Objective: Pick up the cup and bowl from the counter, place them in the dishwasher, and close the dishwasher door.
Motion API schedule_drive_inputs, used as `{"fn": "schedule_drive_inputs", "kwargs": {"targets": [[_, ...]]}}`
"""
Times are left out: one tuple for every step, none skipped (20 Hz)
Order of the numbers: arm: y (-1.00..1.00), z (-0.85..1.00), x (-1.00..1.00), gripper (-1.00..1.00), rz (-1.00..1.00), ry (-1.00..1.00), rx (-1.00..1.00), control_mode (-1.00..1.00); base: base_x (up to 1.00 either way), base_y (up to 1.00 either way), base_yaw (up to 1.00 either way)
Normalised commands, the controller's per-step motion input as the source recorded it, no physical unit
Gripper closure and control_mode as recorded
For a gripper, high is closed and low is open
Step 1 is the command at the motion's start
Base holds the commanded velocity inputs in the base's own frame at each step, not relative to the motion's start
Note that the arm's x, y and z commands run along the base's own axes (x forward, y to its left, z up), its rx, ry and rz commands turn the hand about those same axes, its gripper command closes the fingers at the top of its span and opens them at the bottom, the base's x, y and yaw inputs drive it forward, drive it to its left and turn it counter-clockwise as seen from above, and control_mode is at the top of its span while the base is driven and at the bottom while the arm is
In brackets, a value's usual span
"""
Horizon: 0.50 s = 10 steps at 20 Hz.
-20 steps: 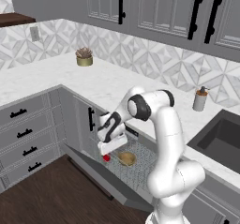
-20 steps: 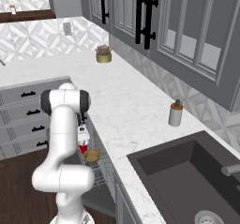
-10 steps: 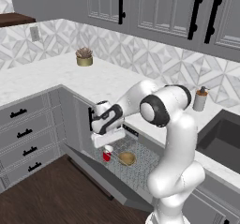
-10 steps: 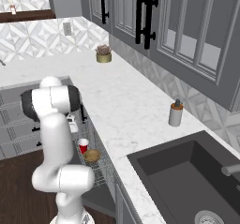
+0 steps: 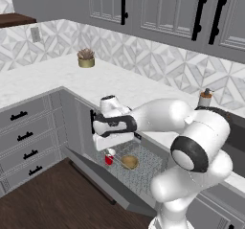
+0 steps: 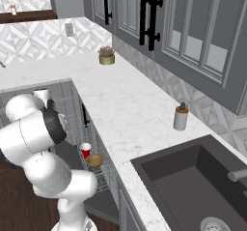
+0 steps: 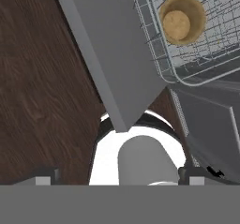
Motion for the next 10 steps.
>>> {"fn": "schedule_drive_inputs", "kwargs": {"targets": [[0.00,0.26,-1.00,-1.00,-0.03,-0.06,0.00,-1.00,0.00,0.00,0.00],[0.00,0.21,-1.00,-1.00,-0.03,-0.10,0.00,-1.00,0.00,0.00,0.00],[0.04,0.10,-0.94,-1.00,-0.02,-0.12,0.00,-1.00,0.00,0.00,0.00],[0.24,0.00,-0.64,-1.00,-0.01,-0.11,0.00,-1.00,0.00,0.00,0.00],[0.51,-0.02,-0.19,-1.00,0.00,-0.02,0.00,-1.00,0.00,0.00,0.00],[0.62,-0.27,0.00,-1.00,0.00,0.00,-0.02,-1.00,0.00,0.00,0.00],[0.67,-0.31,0.00,-1.00,0.00,0.00,-0.01,-1.00,0.00,0.00,0.00],[0.71,-0.26,0.00,-1.00,0.00,-0.04,-0.02,-1.00,0.00,0.00,0.00],[0.70,-0.19,0.00,-1.00,0.00,-0.07,-0.03,-1.00,0.00,0.00,0.00],[0.70,-0.10,0.00,-1.00,0.00,-0.12,-0.04,-1.00,0.00,0.00,0.00]]}}
